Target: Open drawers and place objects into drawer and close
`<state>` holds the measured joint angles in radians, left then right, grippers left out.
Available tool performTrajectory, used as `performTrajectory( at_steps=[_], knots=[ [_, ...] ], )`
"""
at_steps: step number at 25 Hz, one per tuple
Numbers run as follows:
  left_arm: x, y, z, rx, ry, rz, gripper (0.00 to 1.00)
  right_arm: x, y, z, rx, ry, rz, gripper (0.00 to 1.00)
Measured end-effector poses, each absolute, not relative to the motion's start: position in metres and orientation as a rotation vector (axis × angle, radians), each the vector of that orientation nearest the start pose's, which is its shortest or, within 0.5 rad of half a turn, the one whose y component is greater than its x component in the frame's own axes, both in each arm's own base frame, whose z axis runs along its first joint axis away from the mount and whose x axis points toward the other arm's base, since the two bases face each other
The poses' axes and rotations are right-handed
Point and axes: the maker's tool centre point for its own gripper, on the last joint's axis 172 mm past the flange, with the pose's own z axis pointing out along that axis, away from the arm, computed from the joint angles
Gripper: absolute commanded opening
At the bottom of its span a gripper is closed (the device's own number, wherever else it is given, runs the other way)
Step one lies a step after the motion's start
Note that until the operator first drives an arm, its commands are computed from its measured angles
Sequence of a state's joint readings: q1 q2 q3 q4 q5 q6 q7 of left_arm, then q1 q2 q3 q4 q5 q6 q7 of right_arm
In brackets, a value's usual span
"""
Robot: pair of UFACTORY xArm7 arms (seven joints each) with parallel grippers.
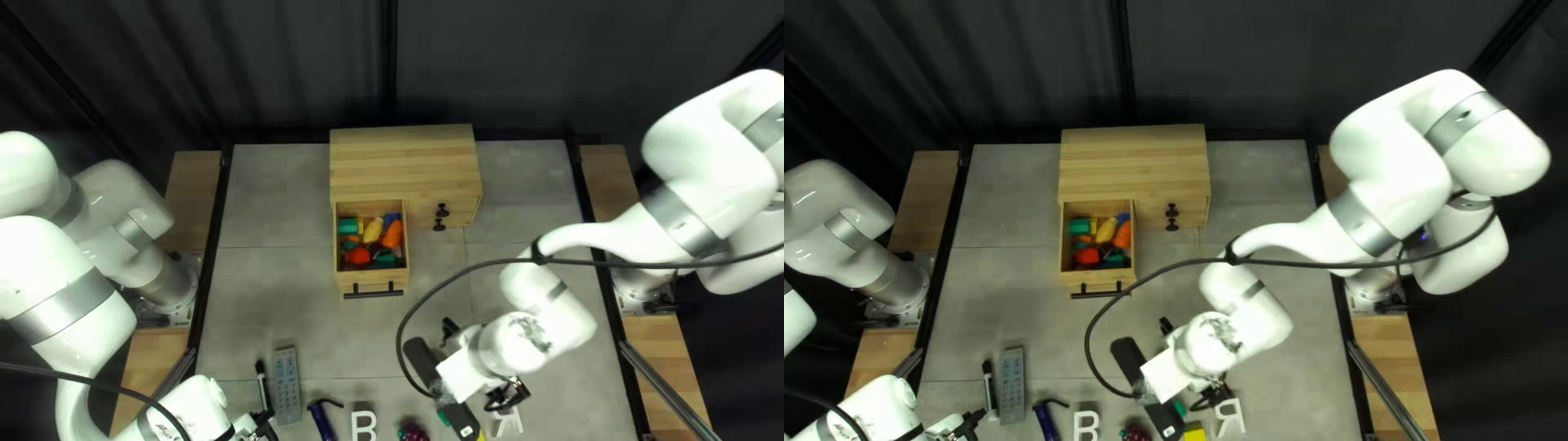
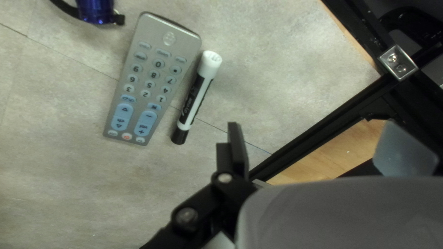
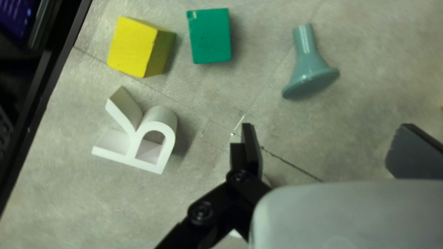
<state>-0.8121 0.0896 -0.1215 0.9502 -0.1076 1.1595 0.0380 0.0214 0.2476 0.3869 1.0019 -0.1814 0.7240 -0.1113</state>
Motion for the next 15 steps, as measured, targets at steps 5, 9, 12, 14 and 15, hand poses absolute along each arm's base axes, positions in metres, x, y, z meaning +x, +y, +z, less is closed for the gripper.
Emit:
performTrajectory(
  at_steps=[5, 9, 12, 14, 15],
  knots=[
    [0.208, -0.323, 0.112, -2.752, 1.354, 0.484, 1.00, 0.470, 0.186, 0.069, -2.984, -1.004, -0.082, 1.00],
    [0.208, -0.323, 0.112, -2.752, 1.354, 0.484, 1.00, 0.476, 0.181, 0.065, -2.979, -1.016, -0.084, 1.00],
    [0.208, -0.323, 0.112, -2.752, 1.354, 0.484, 1.00, 0.483, 0.180, 0.061, -2.972, -1.033, -0.088, 1.00],
    [0.208, -0.323, 0.112, -2.752, 1.354, 0.484, 1.00, 0.487, 0.179, 0.056, -2.965, -1.046, -0.094, 1.00],
    [0.208, -0.323, 0.112, -2.752, 1.354, 0.484, 1.00, 0.489, 0.179, 0.055, -2.962, -1.050, -0.097, 1.00]
  ],
)
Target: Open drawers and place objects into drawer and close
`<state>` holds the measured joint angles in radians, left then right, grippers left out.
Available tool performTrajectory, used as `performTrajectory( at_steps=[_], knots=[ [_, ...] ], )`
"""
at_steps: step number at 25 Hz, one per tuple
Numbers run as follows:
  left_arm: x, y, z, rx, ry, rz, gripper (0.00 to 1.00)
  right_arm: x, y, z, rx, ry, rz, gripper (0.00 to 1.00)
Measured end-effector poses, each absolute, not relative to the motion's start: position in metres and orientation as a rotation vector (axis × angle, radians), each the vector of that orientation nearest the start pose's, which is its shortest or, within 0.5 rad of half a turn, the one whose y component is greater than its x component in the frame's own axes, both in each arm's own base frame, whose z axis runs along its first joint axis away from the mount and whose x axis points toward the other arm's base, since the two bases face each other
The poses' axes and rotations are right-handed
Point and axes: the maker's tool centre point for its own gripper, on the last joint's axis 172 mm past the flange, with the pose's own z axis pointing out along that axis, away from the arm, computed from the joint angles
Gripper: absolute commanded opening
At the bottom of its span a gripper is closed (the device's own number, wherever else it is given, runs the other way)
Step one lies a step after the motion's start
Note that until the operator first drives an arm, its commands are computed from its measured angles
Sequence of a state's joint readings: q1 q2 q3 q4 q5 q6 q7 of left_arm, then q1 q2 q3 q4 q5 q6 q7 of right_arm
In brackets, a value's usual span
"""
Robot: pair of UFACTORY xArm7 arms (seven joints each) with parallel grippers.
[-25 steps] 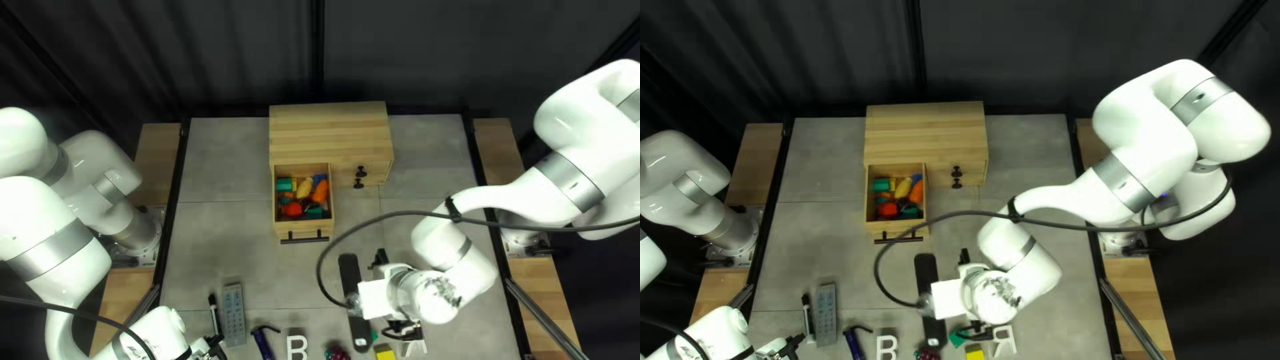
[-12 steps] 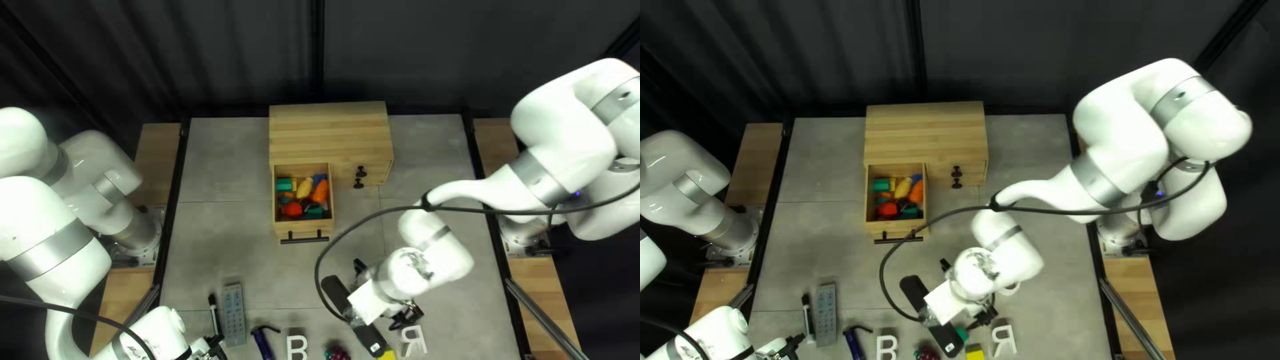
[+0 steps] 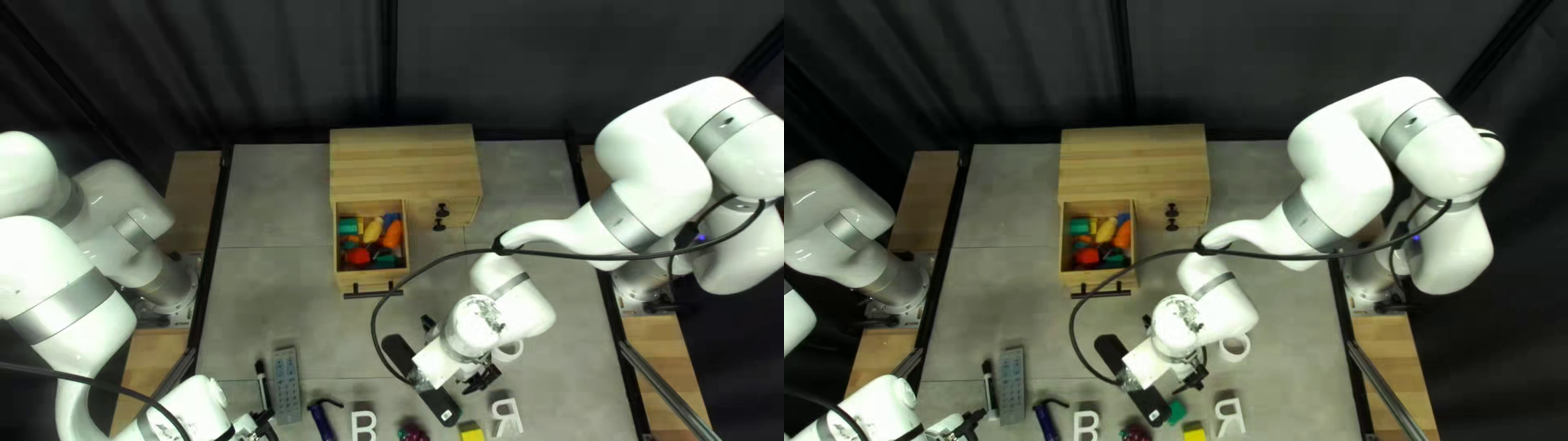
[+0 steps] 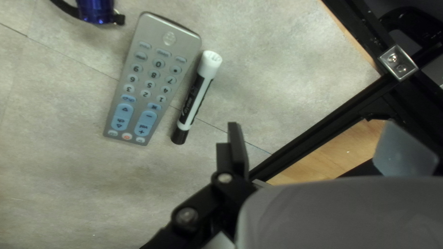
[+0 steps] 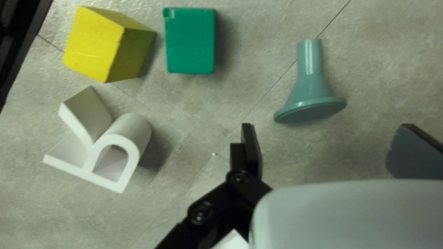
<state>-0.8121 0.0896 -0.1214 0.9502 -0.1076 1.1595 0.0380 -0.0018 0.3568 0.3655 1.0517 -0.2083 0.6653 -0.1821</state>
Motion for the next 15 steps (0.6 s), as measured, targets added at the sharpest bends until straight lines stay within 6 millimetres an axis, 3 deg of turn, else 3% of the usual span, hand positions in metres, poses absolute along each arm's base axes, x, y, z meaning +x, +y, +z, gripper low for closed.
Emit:
performTrajectory(
  at_steps=[15],
  knots=[
    [0.208, -0.323, 0.112, -2.752, 1.354, 0.484, 1.00, 0.491, 0.177, 0.029, -2.935, -1.054, -0.116, 1.00]
  ],
)
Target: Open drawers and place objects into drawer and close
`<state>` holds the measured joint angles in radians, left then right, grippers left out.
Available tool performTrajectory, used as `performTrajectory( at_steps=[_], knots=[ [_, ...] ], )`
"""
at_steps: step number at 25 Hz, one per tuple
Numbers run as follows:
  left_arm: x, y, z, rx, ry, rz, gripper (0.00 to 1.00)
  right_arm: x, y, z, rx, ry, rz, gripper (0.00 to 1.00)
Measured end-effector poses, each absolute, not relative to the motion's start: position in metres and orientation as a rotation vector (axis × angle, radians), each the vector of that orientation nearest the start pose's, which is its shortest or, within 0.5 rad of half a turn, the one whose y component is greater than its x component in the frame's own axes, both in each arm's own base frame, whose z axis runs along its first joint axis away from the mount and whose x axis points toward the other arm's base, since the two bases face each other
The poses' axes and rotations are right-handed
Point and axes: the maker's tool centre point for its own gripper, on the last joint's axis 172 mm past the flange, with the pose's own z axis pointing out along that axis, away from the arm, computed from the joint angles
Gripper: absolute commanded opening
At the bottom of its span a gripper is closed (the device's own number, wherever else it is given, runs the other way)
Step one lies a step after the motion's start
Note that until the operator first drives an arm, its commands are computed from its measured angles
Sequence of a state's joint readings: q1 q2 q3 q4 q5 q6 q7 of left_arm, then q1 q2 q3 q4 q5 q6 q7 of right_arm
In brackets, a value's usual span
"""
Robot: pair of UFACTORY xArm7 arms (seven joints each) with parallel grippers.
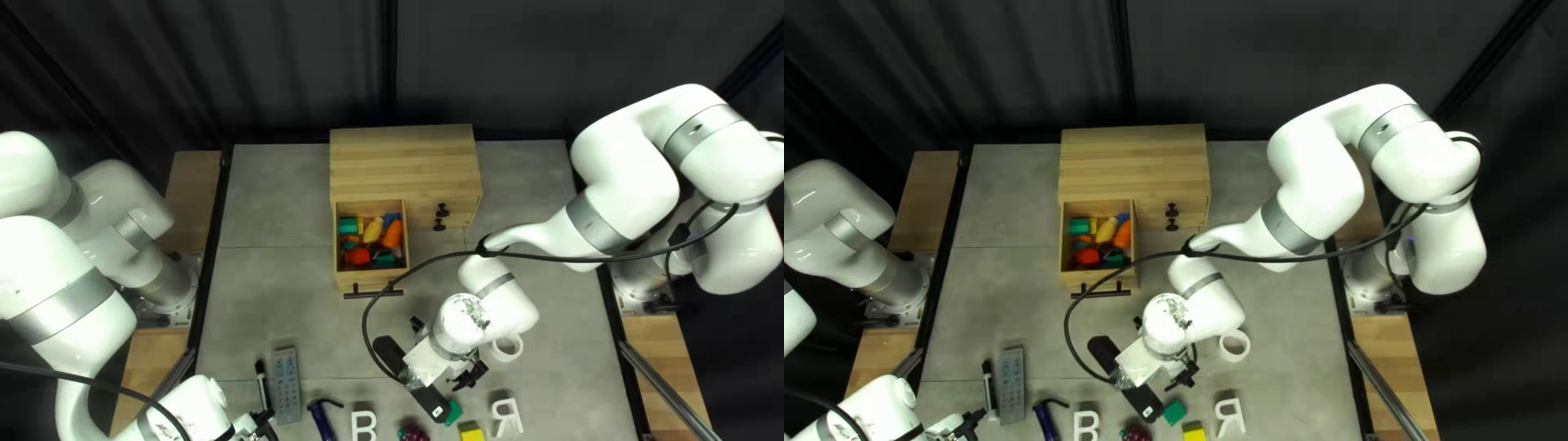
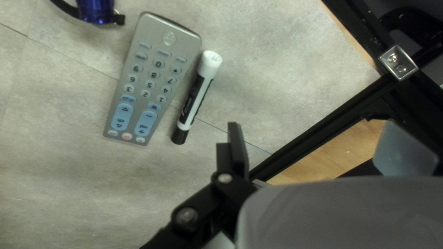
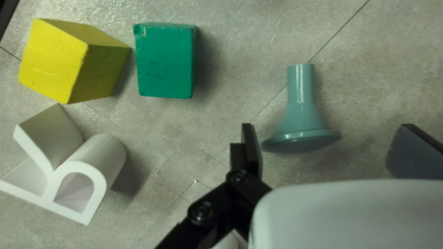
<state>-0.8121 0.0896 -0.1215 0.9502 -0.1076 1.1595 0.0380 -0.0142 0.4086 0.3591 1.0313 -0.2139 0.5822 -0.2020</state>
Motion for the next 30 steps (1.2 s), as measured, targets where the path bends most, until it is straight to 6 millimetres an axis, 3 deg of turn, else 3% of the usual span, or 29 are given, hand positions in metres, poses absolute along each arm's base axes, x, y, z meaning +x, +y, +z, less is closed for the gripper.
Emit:
performTrajectory(
  at_steps=[9, 10, 11, 12, 13, 14, 23, 30],
  knots=[
    [0.208, -0.323, 0.112, -2.752, 1.354, 0.484, 1.00, 0.490, 0.181, 0.023, -2.927, -1.044, -0.118, 1.00],
    [0.208, -0.323, 0.112, -2.752, 1.354, 0.484, 1.00, 0.490, 0.181, 0.022, -2.926, -1.042, -0.118, 0.99],
    [0.208, -0.323, 0.112, -2.752, 1.354, 0.484, 1.00, 0.490, 0.181, 0.020, -2.925, -1.039, -0.117, 0.87],
    [0.208, -0.323, 0.112, -2.752, 1.354, 0.484, 1.00, 0.490, 0.181, 0.020, -2.925, -1.036, -0.117, 0.87],
    [0.208, -0.323, 0.112, -2.752, 1.354, 0.484, 1.00, 0.490, 0.180, 0.019, -2.925, -1.034, -0.116, 0.12],
    [0.208, -0.323, 0.112, -2.752, 1.354, 0.484, 1.00, 0.490, 0.180, 0.019, -2.925, -1.032, -0.116, 0.07],
    [0.208, -0.323, 0.112, -2.752, 1.354, 0.484, 1.00, 0.489, 0.178, 0.020, -2.929, -1.025, -0.102, 0.11],
    [0.208, -0.323, 0.112, -2.752, 1.354, 0.484, 1.00, 0.497, 0.164, 0.064, -3.000, -0.939, -0.070, 0.05]
  ],
)
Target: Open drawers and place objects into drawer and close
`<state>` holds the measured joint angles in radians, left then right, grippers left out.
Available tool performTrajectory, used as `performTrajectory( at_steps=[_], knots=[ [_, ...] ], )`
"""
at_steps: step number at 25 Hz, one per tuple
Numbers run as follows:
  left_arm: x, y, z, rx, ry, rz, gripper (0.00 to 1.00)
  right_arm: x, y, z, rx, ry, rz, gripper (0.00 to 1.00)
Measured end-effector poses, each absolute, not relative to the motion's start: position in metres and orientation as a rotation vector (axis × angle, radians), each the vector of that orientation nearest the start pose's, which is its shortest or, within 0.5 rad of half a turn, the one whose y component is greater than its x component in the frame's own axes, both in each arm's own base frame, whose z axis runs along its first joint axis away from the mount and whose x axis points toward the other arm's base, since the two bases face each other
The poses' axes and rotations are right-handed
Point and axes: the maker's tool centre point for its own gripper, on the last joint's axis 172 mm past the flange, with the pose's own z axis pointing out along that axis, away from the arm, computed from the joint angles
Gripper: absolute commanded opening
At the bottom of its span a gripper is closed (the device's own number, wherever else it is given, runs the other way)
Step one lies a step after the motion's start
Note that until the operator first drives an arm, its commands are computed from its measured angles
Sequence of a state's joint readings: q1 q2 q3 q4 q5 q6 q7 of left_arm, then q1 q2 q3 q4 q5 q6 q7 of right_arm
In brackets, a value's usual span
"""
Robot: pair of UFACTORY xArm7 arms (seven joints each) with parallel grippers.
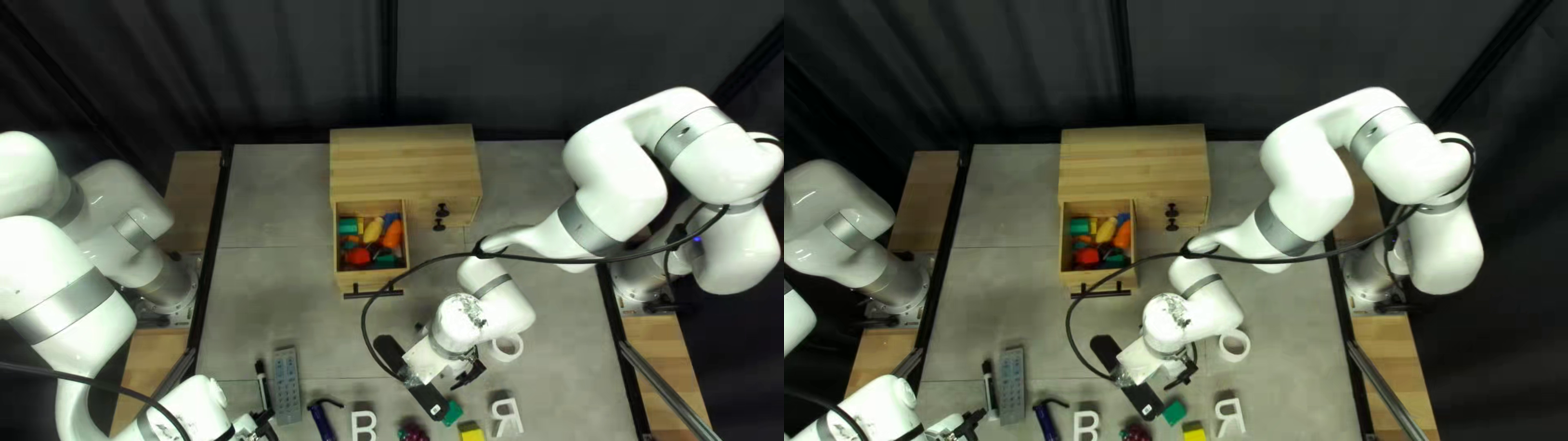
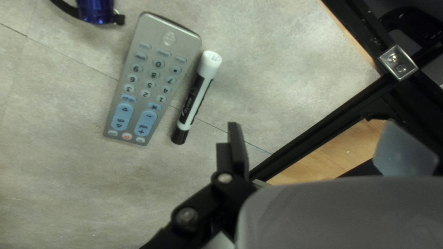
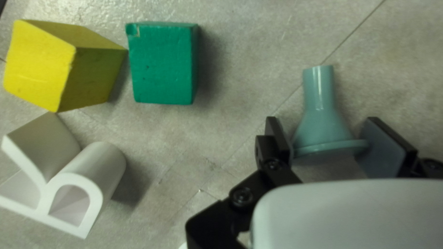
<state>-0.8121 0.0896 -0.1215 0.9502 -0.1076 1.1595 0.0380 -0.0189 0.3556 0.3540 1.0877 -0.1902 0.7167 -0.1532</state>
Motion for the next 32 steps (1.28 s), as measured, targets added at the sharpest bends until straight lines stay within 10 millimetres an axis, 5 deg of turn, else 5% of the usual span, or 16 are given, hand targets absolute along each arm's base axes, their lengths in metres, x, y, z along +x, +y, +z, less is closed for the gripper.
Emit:
performTrajectory(
  at_steps=[9, 16, 29, 31, 32],
  knots=[
    [0.208, -0.323, 0.112, -2.752, 1.354, 0.484, 1.00, 0.528, 0.138, 0.148, -3.171, -0.646, -0.053, 0.05],
    [0.208, -0.323, 0.112, -2.752, 1.354, 0.484, 1.00, 0.545, 0.083, 0.196, -3.361, -0.320, -0.080, 0.05],
    [0.208, -0.323, 0.112, -2.752, 1.354, 0.484, 1.00, 0.575, -0.023, 0.195, -3.601, 0.007, -0.260, 0.08],
    [0.208, -0.323, 0.112, -2.752, 1.354, 0.484, 1.00, 0.581, -0.031, 0.197, -3.615, 0.023, -0.279, 0.16],
    [0.208, -0.323, 0.112, -2.752, 1.354, 0.484, 1.00, 0.584, -0.034, 0.197, -3.620, 0.029, -0.284, 0.84]
  ],
)
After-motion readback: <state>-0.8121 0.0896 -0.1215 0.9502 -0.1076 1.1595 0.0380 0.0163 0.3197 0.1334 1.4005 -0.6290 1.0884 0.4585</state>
